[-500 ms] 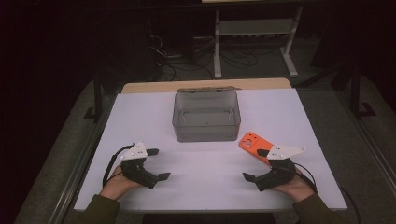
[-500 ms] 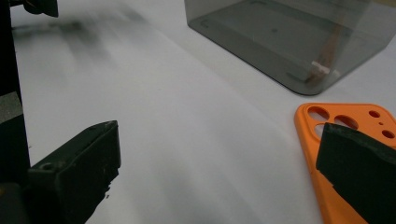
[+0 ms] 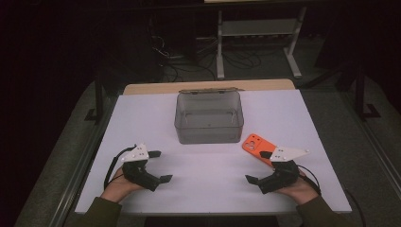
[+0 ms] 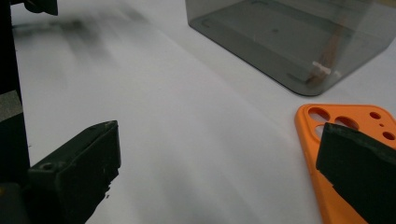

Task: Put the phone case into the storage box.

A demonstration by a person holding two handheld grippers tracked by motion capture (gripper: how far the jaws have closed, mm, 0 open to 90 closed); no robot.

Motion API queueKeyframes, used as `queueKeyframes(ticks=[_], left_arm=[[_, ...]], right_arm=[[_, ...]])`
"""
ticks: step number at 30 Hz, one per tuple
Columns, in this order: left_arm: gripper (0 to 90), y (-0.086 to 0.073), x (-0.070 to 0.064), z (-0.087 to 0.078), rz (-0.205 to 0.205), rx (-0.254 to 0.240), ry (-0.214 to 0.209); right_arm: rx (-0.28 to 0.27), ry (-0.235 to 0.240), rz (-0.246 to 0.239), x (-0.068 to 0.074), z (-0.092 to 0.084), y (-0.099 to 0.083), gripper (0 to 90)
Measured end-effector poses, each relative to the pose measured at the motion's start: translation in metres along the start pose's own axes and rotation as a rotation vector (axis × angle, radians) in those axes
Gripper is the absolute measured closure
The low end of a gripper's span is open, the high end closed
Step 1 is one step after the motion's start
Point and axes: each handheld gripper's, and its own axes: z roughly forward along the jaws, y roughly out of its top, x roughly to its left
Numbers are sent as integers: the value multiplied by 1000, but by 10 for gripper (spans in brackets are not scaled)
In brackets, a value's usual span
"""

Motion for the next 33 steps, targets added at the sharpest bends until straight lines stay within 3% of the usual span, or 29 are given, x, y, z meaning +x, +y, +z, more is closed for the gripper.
queueKeyframes(ticks=[19,33], left_arm=[[0,2,0,1,1,-3,-9],[0,1,0,-1,-3,-2,2]], right_arm=[[-4,-25,-16,-6,-4,4,0],[-11,-17,-7,-12,-4,6,0]])
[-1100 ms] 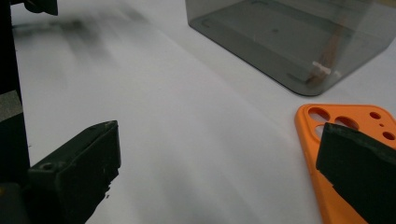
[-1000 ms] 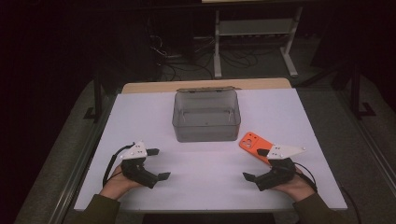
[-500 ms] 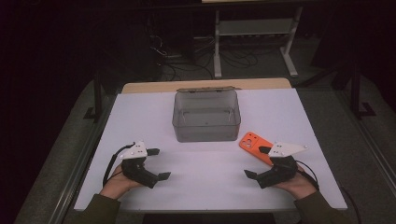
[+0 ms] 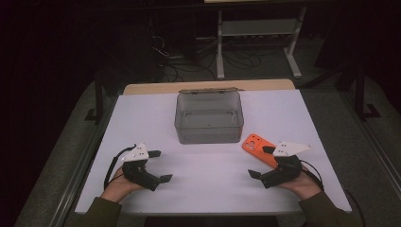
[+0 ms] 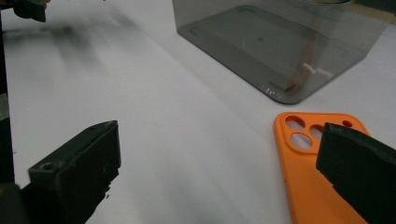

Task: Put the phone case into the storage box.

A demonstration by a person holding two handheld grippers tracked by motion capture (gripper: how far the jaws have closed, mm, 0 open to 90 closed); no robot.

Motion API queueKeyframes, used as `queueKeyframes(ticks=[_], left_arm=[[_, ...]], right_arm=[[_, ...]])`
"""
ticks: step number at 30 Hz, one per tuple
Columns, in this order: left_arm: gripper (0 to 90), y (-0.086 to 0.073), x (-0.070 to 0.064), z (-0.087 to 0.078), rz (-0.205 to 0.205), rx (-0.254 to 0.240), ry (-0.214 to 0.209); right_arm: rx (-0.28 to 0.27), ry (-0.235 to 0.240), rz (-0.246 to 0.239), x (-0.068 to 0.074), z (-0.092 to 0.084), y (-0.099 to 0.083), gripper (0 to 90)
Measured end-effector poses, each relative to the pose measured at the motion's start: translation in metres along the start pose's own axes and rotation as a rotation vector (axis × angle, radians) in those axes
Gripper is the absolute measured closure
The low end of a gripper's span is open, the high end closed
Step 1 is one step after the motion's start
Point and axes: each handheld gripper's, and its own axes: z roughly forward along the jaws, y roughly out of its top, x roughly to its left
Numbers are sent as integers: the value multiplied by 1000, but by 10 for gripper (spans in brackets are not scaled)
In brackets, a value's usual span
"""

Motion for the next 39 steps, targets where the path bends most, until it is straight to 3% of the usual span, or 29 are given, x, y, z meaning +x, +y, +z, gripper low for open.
queueKeyframes(ticks=[39], left_arm=[[0,-3,-3,2,15,15,-7]], right_arm=[[12,-27,-3,-19,-7,12,0]])
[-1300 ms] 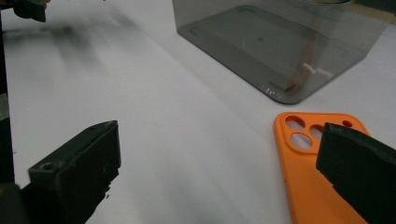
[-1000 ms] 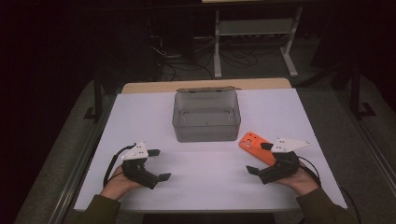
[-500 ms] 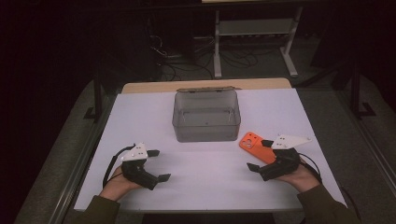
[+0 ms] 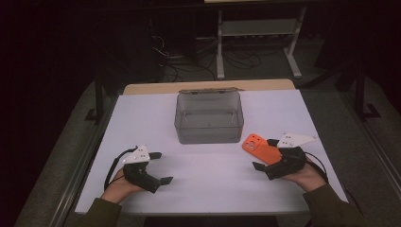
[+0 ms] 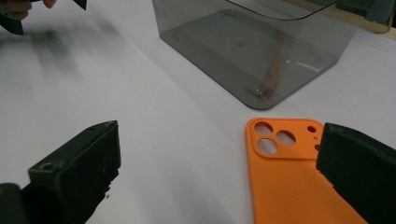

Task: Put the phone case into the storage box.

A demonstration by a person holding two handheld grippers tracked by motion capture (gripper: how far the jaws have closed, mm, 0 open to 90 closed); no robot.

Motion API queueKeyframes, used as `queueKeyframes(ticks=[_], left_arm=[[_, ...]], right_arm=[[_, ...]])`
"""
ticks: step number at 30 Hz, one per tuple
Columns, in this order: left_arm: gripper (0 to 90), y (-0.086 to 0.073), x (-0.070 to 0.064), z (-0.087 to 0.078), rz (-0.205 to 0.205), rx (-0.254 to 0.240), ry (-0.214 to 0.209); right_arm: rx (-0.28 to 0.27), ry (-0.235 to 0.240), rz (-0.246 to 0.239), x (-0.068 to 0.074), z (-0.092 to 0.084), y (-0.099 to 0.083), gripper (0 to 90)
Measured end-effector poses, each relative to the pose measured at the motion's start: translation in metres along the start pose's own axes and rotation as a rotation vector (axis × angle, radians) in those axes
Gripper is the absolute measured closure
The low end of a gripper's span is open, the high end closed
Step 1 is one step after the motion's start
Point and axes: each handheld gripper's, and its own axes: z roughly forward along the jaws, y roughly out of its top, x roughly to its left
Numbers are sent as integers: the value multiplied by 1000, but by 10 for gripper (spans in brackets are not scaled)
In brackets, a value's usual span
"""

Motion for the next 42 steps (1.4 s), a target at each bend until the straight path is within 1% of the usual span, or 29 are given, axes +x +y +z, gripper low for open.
queueKeyframes(ticks=[2,9,12,15,20,25,35,42], left_arm=[[0,0,0,0,0,-2,0],[0,0,1,-2,-8,-12,1],[0,0,1,-1,-8,-11,1],[0,0,1,-1,-6,-10,0],[0,0,1,-1,-6,-11,1],[0,0,2,-1,-4,-8,1],[0,0,2,0,-6,-7,-2],[0,0,2,0,-6,-8,-5]], right_arm=[[3,-8,0,-1,-1,1,0],[10,-14,-3,-5,-4,4,0],[10,-9,3,-6,-4,4,0],[24,-9,14,-9,-5,5,0],[27,-12,8,-13,-6,5,0],[37,-35,-5,-18,-8,8,0],[37,-35,0,-24,-9,10,0],[40,-38,2,-30,-9,12,0]])
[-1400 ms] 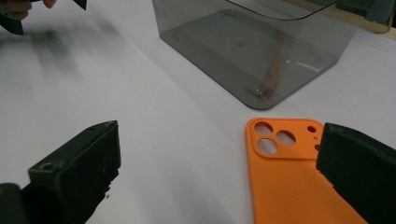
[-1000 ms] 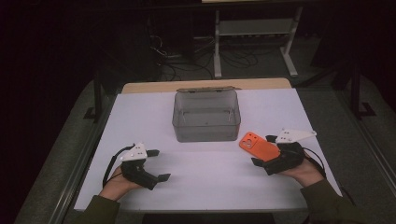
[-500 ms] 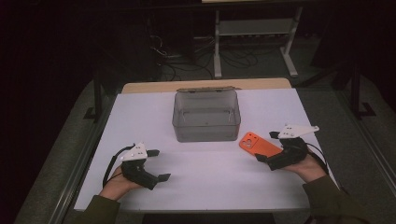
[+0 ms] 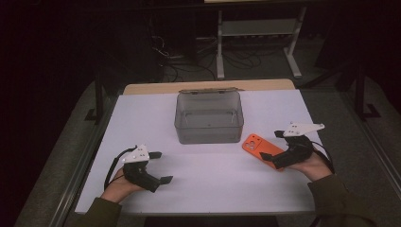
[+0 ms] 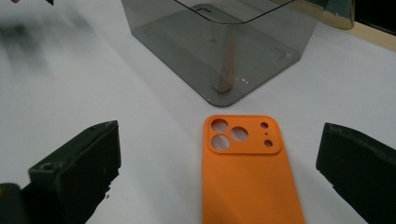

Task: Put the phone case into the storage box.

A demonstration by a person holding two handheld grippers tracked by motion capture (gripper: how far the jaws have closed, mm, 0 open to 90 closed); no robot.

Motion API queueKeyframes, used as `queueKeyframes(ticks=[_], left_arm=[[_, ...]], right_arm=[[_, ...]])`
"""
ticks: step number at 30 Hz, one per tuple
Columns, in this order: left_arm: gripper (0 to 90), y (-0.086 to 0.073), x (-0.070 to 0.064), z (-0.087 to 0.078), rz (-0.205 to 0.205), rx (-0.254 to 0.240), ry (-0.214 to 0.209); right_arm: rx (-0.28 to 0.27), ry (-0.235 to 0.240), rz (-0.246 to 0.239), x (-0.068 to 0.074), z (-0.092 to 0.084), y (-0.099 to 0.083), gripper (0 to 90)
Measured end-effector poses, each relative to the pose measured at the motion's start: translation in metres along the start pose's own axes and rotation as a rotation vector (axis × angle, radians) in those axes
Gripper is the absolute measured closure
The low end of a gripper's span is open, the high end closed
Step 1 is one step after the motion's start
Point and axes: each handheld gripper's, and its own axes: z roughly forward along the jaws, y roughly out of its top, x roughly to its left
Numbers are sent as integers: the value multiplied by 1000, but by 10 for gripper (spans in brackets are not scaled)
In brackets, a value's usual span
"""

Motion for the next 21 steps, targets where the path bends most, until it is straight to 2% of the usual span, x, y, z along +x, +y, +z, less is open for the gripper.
queueKeyframes(ticks=[21], left_arm=[[0,0,1,1,-1,3,-5]], right_arm=[[-27,-14,4,-20,-2,12,0]])
